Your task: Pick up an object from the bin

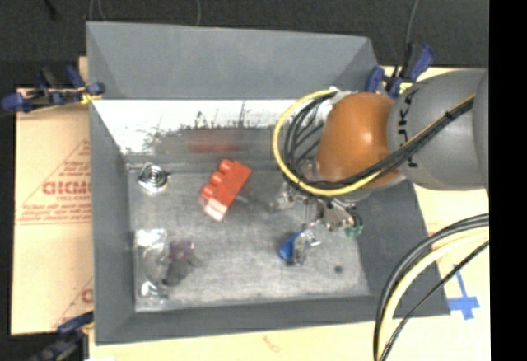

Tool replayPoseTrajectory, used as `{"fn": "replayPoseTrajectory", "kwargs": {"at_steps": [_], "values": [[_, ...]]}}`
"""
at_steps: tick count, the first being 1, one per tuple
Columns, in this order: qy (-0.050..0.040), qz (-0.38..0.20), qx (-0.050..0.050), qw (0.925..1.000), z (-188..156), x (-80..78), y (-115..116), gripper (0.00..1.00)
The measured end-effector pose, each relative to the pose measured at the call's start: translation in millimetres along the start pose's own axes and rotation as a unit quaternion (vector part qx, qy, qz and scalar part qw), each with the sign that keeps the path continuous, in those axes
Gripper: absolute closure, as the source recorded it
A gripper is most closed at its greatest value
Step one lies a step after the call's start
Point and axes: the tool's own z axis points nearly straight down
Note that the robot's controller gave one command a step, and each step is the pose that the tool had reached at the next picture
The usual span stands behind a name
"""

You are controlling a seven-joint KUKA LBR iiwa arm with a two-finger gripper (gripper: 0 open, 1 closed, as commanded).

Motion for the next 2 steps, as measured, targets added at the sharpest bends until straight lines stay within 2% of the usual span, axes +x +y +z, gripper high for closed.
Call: {"fn": "replayPoseTrajectory", "kwargs": {"at_steps": [1, 2], "values": [[-0.001, 0.001, 0.0, 1.0, -1, -0.7, 1, 1.0], [-0.0056, -0.059, 0.001, 0.9982, -144, -8.4, 20, 1.0]]}}
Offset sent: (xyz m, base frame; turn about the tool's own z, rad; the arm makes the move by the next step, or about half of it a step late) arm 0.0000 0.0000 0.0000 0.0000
